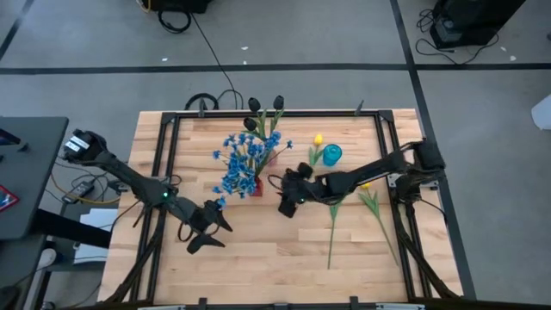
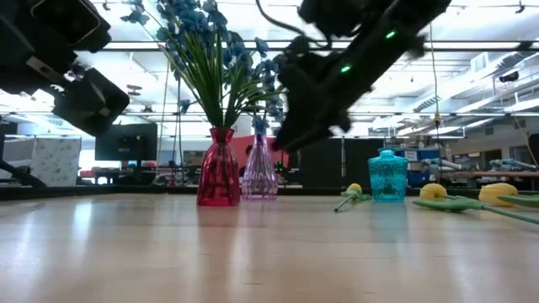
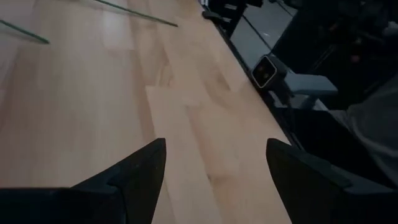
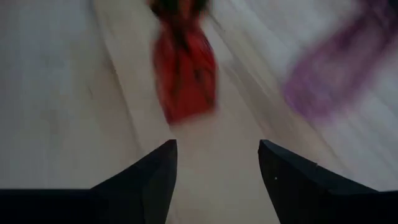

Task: Sort flowers into vase by color
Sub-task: Put the yellow tulip into the blue vase

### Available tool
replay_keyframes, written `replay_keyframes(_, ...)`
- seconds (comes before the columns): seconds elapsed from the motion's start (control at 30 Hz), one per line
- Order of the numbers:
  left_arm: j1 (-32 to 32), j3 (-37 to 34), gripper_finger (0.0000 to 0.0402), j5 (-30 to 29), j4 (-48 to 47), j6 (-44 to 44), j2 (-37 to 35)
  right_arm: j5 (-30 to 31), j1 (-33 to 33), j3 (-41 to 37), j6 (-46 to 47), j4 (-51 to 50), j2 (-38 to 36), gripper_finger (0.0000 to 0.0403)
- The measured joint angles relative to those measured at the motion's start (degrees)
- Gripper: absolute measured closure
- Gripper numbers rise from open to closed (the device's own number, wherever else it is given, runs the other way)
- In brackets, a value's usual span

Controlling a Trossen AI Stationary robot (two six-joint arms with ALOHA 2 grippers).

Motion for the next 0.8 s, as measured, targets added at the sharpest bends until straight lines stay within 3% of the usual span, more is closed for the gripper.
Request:
replay_keyframes(0.33, -8.01, 0.07, 0.012, -10.67, 7.08, -0.78, 4.63, 6.36, 3.75, -0.01, 35.53, -33.92, -5.89, 0.0187)
replay_keyframes(0.47, -9.8, 0.02, 0.012, -16.33, 9.76, -0.12, 6.5, 7.52, 1.55, -0.04, 40.7, -34.25, -2.85, 0.0199)
replay_keyframes(0.8, -14.72, 0.02, 0.012, -22.35, 13.86, -6.82, 9.81, 11.55, 0.47, -0.04, 48.77, -31.29, 1.39, 0.0214)
